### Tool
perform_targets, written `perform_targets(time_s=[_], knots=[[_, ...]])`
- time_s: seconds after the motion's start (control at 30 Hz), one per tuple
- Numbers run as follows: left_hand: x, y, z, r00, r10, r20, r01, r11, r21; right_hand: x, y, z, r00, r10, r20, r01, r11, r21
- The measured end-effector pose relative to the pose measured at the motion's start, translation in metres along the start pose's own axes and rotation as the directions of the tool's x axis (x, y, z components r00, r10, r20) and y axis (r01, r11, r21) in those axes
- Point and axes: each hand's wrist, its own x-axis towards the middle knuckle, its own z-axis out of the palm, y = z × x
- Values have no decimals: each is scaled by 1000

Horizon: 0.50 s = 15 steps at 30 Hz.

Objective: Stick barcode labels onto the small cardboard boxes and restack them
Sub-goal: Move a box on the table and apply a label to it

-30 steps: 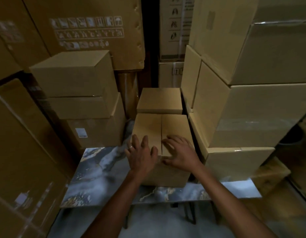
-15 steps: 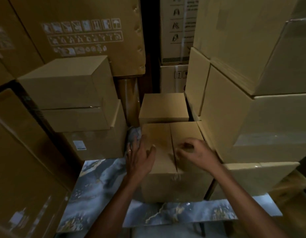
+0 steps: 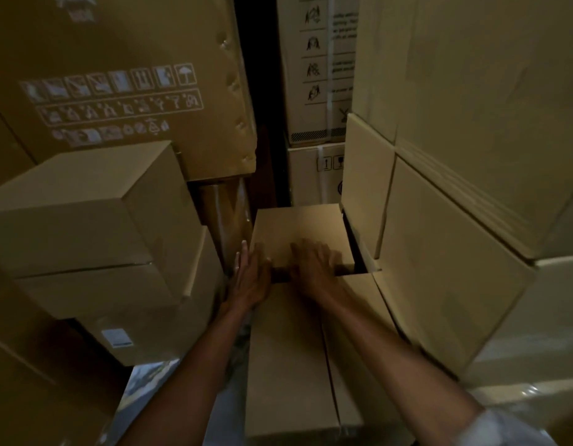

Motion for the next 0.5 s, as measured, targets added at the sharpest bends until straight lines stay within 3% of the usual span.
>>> perform_targets(time_s=[0.17,0.3,0.5], knots=[[33,-5,12,988,-154,32,155,988,-30,12,8,16,999,-7,42,13,991,-134],[43,-4,20,985,-170,9,170,983,-75,12,13,14,999,13,39,-7,986,-165],[27,4,31,990,-136,-25,136,991,12,1,22,2,995,60,76,-47,986,-161]])
